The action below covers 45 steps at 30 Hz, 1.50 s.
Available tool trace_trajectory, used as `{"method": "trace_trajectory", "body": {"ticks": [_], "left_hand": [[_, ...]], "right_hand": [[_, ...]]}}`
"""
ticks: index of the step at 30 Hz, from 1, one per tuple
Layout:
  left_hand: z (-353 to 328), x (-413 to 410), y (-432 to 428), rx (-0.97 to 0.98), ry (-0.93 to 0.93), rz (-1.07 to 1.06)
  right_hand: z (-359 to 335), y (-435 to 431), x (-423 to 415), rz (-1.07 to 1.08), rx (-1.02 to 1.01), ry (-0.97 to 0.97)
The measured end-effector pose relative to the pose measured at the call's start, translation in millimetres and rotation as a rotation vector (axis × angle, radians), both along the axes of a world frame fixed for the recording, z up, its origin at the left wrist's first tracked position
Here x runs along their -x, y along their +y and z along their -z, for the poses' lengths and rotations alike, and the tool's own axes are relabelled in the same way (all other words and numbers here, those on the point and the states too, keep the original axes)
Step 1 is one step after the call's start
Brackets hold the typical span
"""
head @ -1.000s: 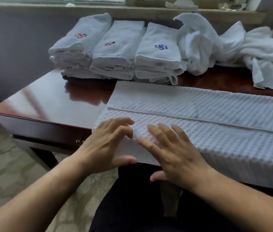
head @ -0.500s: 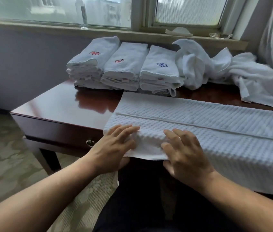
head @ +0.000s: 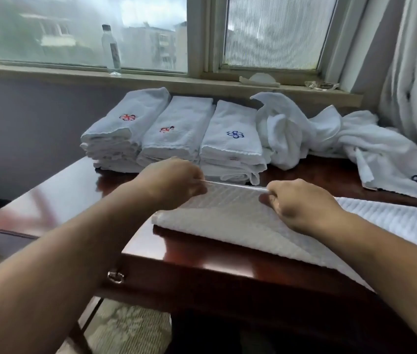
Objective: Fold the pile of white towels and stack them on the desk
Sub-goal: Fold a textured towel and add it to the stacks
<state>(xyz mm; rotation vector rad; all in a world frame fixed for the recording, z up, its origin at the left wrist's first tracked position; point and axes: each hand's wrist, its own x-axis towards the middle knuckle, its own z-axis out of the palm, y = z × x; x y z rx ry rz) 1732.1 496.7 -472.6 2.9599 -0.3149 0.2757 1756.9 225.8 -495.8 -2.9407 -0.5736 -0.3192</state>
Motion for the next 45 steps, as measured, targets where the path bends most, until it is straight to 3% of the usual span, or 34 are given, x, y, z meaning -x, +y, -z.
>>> {"method": "trace_trajectory", "body": {"ticks": [10,13,20,32,40,45], "left_hand": [[44.5,-77.0,5.0,-0.086,-0.007,-0.136],[53.8,-83.2,-3.0,-0.221,-0.148,-0.064],[65.3,-77.3,-70.0,-0.159,-0.204,0.152],[61.8,-82.1,-173.0,0.012,-0.051,0.445],[65.7,-80.7,-234.3,0.117,0.268,0.651],[72.3,-86.3,-242.6,0.245,0.189,0.588]], "right_hand": [[33.4,10.1,-93.4,0.001,0.009,0.182],[42.0,6.4,-97.3,-0.003,-0.028,0.218],[36.0,-25.5,-72.5,0.043,-0.148,0.282],[22.9,-163.7,37.9,0.150,-0.305,0.278],[22.8,-185.7,47.3,0.160,-0.294,0.256],[22.5,-184.4,43.5,0.213,-0.239,0.341]]}}
